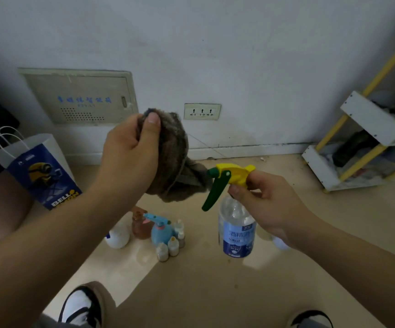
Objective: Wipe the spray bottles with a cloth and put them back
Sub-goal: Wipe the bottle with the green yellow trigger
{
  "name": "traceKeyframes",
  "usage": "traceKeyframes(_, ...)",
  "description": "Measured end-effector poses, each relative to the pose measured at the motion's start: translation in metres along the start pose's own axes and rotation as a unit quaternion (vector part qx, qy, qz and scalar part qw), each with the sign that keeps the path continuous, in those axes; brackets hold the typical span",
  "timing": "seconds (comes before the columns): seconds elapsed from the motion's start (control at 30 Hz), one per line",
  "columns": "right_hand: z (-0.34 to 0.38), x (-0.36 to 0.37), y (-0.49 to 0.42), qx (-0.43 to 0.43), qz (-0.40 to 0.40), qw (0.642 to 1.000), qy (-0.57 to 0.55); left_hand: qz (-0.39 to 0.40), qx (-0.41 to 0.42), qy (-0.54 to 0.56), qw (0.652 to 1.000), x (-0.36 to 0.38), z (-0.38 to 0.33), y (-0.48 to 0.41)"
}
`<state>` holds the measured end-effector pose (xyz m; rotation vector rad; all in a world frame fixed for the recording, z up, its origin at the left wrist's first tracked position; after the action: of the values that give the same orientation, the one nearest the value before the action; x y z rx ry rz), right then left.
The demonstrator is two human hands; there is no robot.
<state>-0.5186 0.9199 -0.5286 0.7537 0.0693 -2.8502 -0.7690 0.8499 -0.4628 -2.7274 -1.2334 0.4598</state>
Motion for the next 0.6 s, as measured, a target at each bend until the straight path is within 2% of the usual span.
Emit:
traceKeyframes(0.1,0.005,0.002,0.001,-0.015,0.016,1.0,0.013,-0.053,-0.048,0.047,0.996,-0.006,0.006,-0.001)
traceKeyframes(0.17,0.005,0.01,0.005,-0.017,0.042,0.999,0.021,-0.061,-0.07,0.071,0.993,-0.005,0.009,0.0)
traceKeyframes(0.27,0.007,0.023,0.012,-0.019,0.088,0.995,0.035,-0.015,-0.114,0.089,0.989,0.01,0.015,0.007)
traceKeyframes(0.37,0.006,0.041,0.024,-0.041,0.18,0.979,0.089,0.002,-0.154,0.13,0.979,0.019,0.012,0.01)
traceKeyframes(0.5,-0.005,0.053,0.038,-0.025,0.251,0.957,0.144,-0.063,-0.235,0.182,0.953,0.001,0.028,-0.009)
traceKeyframes(0.6,0.001,0.053,0.044,-0.024,0.263,0.957,0.119,-0.152,-0.225,0.185,0.944,-0.031,0.029,-0.031)
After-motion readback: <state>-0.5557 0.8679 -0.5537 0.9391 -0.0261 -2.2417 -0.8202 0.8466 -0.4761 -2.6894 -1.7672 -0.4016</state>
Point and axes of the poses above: each hand's wrist, its own y-axis away from the middle knuckle, its own x-axis out of the palm, z = x × y, the point moved 10 cm from there along -y, towards the middle knuckle, and after that the axes turned 12 degrees about -z, right-handed, at the moved point
